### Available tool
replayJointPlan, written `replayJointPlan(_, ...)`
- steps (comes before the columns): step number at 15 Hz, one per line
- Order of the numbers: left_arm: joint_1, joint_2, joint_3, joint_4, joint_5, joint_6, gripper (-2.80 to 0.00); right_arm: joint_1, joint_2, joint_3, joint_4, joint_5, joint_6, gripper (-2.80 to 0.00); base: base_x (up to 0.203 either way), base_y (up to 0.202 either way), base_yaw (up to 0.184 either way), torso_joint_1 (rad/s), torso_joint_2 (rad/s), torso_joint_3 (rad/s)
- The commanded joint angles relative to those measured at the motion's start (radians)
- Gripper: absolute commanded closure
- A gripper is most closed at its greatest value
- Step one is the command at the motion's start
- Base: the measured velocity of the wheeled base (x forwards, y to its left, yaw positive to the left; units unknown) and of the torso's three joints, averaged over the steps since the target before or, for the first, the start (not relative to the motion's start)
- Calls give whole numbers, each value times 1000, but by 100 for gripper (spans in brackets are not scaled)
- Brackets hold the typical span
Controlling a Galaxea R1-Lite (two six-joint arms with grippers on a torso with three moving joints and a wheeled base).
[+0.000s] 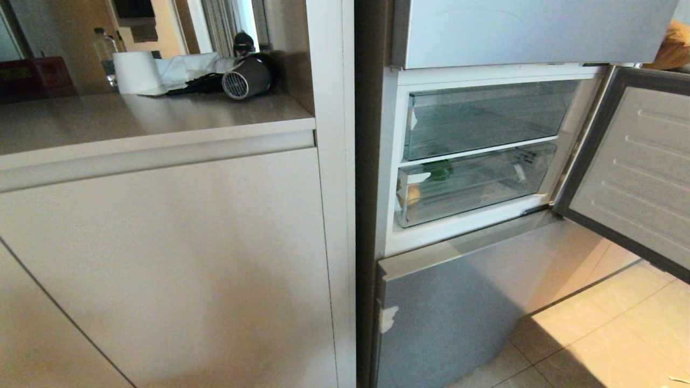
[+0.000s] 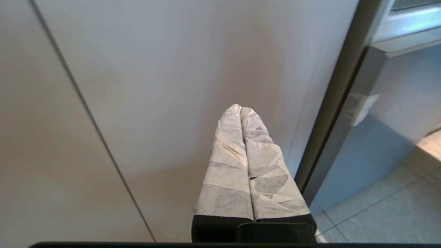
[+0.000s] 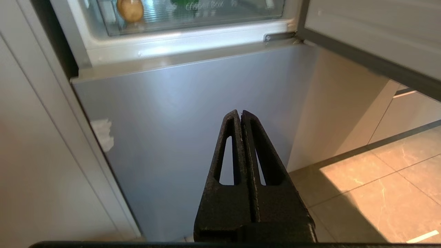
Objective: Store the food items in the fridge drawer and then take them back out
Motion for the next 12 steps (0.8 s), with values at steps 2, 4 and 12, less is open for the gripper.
replayJointPlan(2, 0, 0, 0, 1, 0, -3, 0, 0, -1, 27, -6, 4, -71, 0, 0, 0, 0, 0, 0, 0)
replayJointPlan(4, 0, 0, 0, 1, 0, -5, 0, 1, 13, -78, 3, 8, -74, 0, 0, 0, 0, 0, 0, 0)
replayJointPlan(12, 0, 0, 0, 1, 0, -3, 0, 8, 705, -323, -98, 357, 21, -280, 0, 0, 0, 0, 0, 0)
